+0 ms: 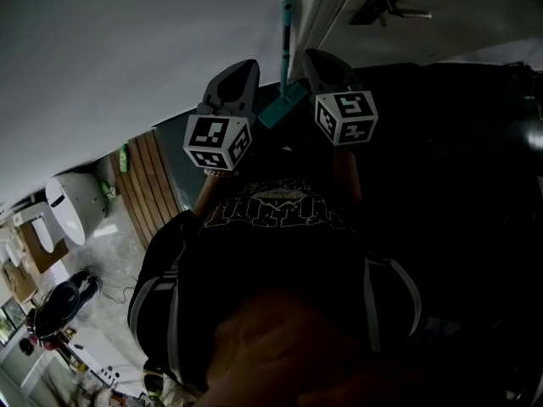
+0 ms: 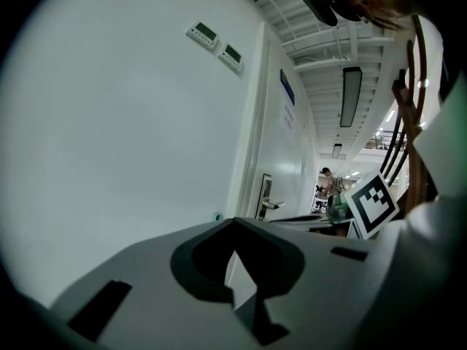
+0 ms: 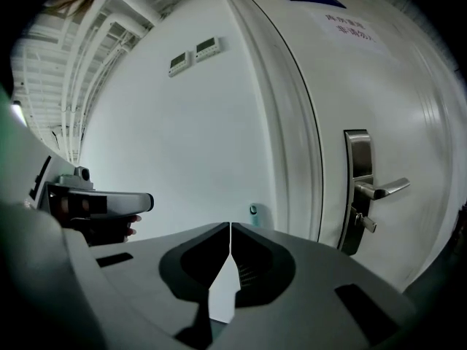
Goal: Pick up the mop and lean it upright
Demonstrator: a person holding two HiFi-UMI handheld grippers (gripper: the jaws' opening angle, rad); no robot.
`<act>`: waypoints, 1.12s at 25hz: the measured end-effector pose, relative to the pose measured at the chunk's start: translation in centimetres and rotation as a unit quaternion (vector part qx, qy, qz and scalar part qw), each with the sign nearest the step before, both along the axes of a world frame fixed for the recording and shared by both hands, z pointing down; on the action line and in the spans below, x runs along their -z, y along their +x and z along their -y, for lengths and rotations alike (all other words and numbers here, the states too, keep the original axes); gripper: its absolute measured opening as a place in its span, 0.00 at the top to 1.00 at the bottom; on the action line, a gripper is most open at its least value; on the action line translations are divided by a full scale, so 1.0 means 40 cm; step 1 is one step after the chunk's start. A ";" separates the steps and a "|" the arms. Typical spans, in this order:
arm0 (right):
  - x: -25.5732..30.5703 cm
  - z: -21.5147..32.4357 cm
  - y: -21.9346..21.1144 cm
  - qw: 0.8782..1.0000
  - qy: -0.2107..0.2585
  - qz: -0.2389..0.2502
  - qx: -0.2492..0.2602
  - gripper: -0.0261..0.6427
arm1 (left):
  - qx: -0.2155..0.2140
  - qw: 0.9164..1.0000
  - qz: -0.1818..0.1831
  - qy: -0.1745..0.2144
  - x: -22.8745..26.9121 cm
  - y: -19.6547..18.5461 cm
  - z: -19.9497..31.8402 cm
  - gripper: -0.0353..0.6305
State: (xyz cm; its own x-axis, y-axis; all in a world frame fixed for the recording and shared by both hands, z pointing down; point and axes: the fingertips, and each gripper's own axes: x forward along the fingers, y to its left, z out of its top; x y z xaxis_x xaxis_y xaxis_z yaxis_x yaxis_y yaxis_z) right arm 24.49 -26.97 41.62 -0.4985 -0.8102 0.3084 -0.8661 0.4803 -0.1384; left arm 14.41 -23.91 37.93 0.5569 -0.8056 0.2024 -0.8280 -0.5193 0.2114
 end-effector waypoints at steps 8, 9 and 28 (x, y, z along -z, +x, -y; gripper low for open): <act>-0.030 0.114 -0.039 0.999 -0.005 -0.008 -0.033 0.93 | -0.037 0.999 -0.002 0.003 -0.001 -0.035 0.101 0.88; -0.034 0.127 -0.042 0.999 -0.007 -0.010 -0.036 0.93 | -0.041 0.999 -0.003 0.003 0.000 -0.039 0.110 0.88; -0.174 0.287 -0.075 0.994 -0.057 -0.048 -0.082 0.80 | -0.065 0.998 -0.003 -0.017 -0.043 -0.126 0.199 0.88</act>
State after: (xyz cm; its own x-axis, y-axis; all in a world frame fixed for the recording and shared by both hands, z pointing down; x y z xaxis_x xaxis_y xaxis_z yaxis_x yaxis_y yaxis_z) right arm 21.48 -38.45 48.56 -0.3256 -0.8355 0.4427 -0.9436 0.3166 -0.0967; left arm 9.36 -31.88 39.64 0.6579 -0.7187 0.2248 -0.7524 -0.6148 0.2364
